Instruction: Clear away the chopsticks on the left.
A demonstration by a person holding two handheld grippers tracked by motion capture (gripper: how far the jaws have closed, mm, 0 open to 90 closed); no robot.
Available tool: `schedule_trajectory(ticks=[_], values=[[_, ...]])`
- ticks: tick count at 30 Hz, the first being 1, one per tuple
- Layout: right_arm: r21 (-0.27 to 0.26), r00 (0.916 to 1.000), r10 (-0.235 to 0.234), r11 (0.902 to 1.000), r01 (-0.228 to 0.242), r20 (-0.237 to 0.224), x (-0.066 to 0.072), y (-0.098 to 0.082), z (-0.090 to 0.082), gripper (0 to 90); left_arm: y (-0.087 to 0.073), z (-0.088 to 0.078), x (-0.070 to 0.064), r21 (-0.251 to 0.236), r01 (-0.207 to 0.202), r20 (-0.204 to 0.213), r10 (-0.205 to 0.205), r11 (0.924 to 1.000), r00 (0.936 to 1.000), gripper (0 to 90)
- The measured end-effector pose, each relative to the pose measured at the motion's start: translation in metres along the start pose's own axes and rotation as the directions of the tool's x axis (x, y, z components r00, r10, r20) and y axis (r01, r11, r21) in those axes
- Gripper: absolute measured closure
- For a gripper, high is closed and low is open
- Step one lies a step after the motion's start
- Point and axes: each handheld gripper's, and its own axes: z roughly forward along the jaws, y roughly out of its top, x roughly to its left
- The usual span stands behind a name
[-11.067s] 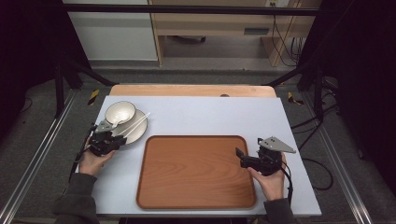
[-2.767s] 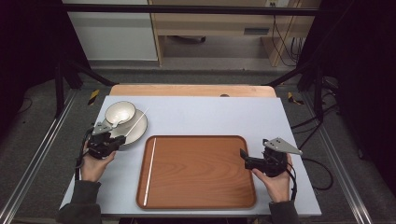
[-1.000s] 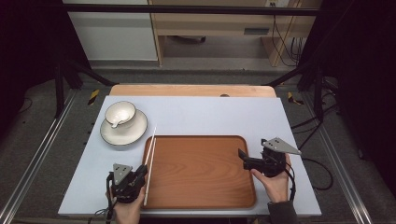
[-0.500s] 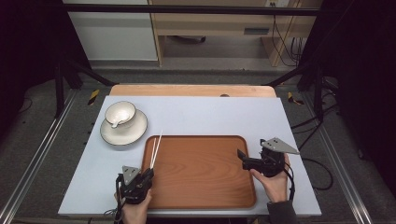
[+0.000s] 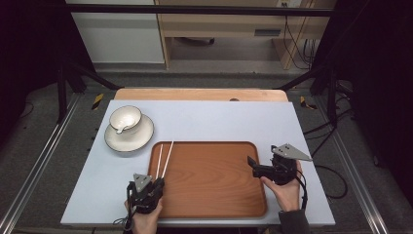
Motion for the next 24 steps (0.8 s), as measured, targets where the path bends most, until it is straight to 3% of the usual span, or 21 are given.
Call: schedule_trajectory(ticks=[5, 9, 17, 24], values=[[0.000, 1.0000, 0.002, 1.0000, -0.002, 0.000, 0.0001, 0.0001, -0.0003, 6.3, 0.0005, 0.0013, -0.0012, 0.034, -0.025, -0.004, 0.025, 0.9991, 0.9997, 84.2], [-0.002, 1.0000, 0.005, 1.0000, -0.005, -0.001, 0.0003, 0.0003, -0.0005, 6.3, 0.0007, 0.0026, -0.0020, 0.044, -0.021, -0.008, 0.021, 0.9988, 0.9997, 84.2], [0.000, 1.0000, -0.002, 1.0000, 0.002, 0.002, 0.0001, -0.0001, 0.0002, 6.3, 0.0018, 0.0025, -0.0038, 0.063, -0.048, -0.022, 0.050, 0.9968, 0.9985, 84.0], [0.002, 1.0000, -0.004, 1.0000, 0.004, -0.001, 0.0002, -0.0003, 0.0007, 6.3, 0.0028, 0.0027, -0.0036, 0.067, -0.043, -0.022, 0.045, 0.9968, 0.9987, 83.6]])
